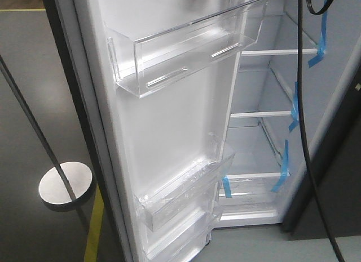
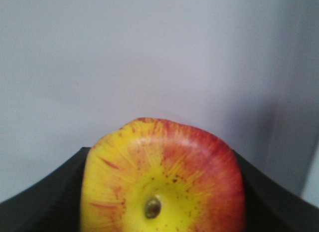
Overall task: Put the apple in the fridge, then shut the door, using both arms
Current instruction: 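Lower the apple into the upper door bin and open the right gripper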
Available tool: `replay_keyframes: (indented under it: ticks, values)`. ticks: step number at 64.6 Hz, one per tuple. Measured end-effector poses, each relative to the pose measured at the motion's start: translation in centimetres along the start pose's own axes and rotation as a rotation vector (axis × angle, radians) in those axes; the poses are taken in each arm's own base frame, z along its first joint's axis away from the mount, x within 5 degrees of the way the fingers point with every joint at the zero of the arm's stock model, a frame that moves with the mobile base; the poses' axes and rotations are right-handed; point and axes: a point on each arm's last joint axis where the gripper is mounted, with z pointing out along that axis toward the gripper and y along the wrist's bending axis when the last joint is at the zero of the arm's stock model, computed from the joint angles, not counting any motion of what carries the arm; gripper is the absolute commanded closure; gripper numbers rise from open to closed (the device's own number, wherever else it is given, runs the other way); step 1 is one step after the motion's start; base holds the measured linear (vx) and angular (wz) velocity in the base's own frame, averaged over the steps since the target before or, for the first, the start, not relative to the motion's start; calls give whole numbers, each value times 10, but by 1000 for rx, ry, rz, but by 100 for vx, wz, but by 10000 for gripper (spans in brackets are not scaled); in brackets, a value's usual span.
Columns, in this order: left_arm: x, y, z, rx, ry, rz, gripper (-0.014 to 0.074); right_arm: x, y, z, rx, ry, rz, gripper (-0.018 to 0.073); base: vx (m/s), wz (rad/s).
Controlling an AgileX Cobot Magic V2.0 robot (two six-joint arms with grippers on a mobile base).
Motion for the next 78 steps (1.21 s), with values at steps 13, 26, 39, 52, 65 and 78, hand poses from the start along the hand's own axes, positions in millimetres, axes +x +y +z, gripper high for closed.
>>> replay_keyframes:
  ticks: [13, 26, 39, 52, 65, 78]
  values:
    - [0, 0, 0, 0, 0, 0, 603, 4, -1, 0, 10, 48, -4, 69, 0, 0]
    - [0, 0, 0, 0, 0, 0, 603, 5, -1, 0, 14, 57, 7, -97, 0, 0]
    - [0, 0, 0, 0, 0, 0, 603, 5, -2, 0, 18, 54, 12, -74, 0, 0]
    - [0, 0, 0, 0, 0, 0, 603, 0, 1, -4, 22, 41, 11, 41, 0, 0]
    - [0, 0, 0, 0, 0, 0, 603, -29, 26, -37, 2, -19, -40, 319, 0, 0]
    - [0, 0, 0, 0, 0, 0, 603, -55, 64, -80, -64, -27, -137, 573, 0, 0]
